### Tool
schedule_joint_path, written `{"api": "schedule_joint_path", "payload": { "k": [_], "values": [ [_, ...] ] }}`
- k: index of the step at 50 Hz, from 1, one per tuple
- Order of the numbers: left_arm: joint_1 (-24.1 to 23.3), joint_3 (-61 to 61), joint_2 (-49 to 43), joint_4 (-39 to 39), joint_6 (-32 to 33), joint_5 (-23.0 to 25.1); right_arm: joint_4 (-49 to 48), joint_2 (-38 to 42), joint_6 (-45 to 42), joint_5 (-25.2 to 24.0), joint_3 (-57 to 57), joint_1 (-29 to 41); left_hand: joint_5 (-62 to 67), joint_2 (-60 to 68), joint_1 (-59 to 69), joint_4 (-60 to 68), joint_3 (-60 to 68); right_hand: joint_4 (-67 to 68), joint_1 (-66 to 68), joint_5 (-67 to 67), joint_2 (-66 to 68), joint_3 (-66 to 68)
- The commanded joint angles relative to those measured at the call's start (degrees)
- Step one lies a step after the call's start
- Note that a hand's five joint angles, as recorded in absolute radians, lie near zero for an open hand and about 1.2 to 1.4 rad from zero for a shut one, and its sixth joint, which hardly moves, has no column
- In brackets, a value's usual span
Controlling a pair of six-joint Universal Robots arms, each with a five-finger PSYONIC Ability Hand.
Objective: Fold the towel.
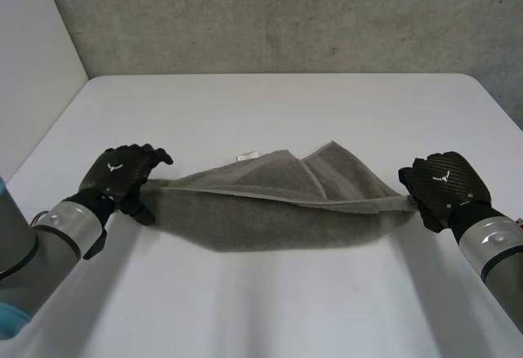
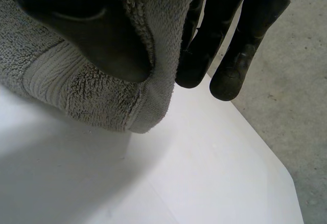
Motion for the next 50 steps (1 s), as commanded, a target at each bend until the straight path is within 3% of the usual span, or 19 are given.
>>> {"api": "schedule_joint_path", "payload": {
  "k": [1, 7, 9, 10, 12, 17, 22, 24, 26, 29, 33, 35, 40, 46, 50],
  "values": [
    [-0.1, 2.8, -5.8, 0.4, 10.2, -1.2, -0.1, 0.0, -0.2, 0.1, 0.1, -0.1, 5.8, 5.9, 5.9, 5.9, 5.9, 3.3, 3.2, 2.7, 3.5, 3.1],
    [-0.1, 3.2, -7.6, 0.3, 14.0, -1.3, -0.1, 0.0, -0.2, 0.2, 0.0, -0.1, 13.4, 13.5, 13.4, 13.5, 13.5, 3.3, 3.2, 2.7, 3.5, 3.1],
    [-0.1, 3.2, -7.7, 0.1, 14.1, -1.3, -0.1, -0.1, -0.3, 0.2, 0.0, -0.1, 31.7, 31.9, 31.8, 31.9, 31.9, 3.3, 3.2, 2.7, 3.5, 3.1],
    [-0.1, 3.2, -7.7, 0.1, 14.1, -1.3, -0.1, -0.1, -0.4, 0.2, -0.1, -0.1, 31.9, 32.0, 32.0, 32.0, 32.0, 3.3, 3.2, 2.7, 3.5, 3.1],
    [-0.1, 3.1, -6.9, -0.3, 14.0, -1.3, -0.2, -0.1, -0.4, 0.2, -0.2, -0.2, 56.3, 56.4, 56.4, 56.4, 56.4, 3.3, 3.2, 2.7, 3.5, 3.1],
    [-0.1, 2.6, -2.0, -1.7, 14.0, -1.6, 0.8, -1.5, -0.5, 0.4, -1.5, -0.7, 56.4, 56.5, 56.5, 56.5, 56.5, 3.3, 3.2, 2.7, 3.5, 3.1],
    [-0.3, 2.3, 9.6, -4.9, 12.0, -2.9, 8.3, -11.0, -0.2, -0.3, -5.3, -3.0, 56.4, 56.5, 56.5, 56.5, 56.5, 3.3, 3.2, 2.7, 3.5, 3.1],
    [-0.2, 2.5, 15.0, -6.1, 10.2, -3.1, 17.8, -15.7, -0.2, -1.2, -11.1, -5.0, 56.4, 56.5, 56.5, 56.5, 56.5, 3.3, 3.2, 2.7, 3.5, 3.1],
    [0.4, 3.7, 25.4, -7.9, 5.2, -3.1, 23.7, -16.8, -0.2, -2.4, -15.0, -5.5, 56.4, 56.5, 56.5, 56.5, 56.5, 3.3, 3.2, 2.7, 3.5, 3.1],
    [0.3, 6.3, 32.8, -9.0, 0.2, -2.9, 35.5, -17.5, -0.3, -6.2, -23.3, -6.1, 56.4, 56.5, 56.5, 56.5, 56.5, 3.3, 3.2, 2.7, 3.5, 3.1],
    [0.0, 8.2, 36.4, -10.9, -2.9, -2.6, 45.6, -17.1, -0.7, -9.9, -30.9, -6.8, 56.4, 56.5, 56.5, 56.5, 56.5, 3.3, 3.2, 2.7, 3.5, 3.1],
    [0.0, 8.7, 36.7, -12.7, -3.2, -2.5, 52.8, -16.2, -1.4, -12.4, -37.4, -7.3, 56.4, 56.5, 56.5, 56.5, 56.5, 3.3, 3.2, 2.7, 3.5, 3.1],
    [-0.5, 7.2, 30.9, -16.2, -2.6, -2.8, 57.1, -11.1, -2.9, -14.1, -43.4, -7.7, 56.4, 56.5, 56.5, 56.5, 56.5, 3.3, 3.2, 2.7, 3.5, 3.1],
    [-0.7, 6.8, 20.9, -16.2, -1.2, -3.1, 58.5, -1.8, -5.0, -12.4, -47.1, -7.0, 56.4, 56.5, 56.5, 56.5, 56.5, 3.3, 3.2, 2.7, 3.5, 3.1],
    [-0.8, 10.3, 9.7, -15.4, 3.6, -3.2, 58.5, 3.5, -6.1, -10.4, -49.5, -4.4, 56.4, 56.5, 56.5, 56.5, 56.5, 3.3, 3.2, 2.7, 3.5, 3.1]
  ]
}}
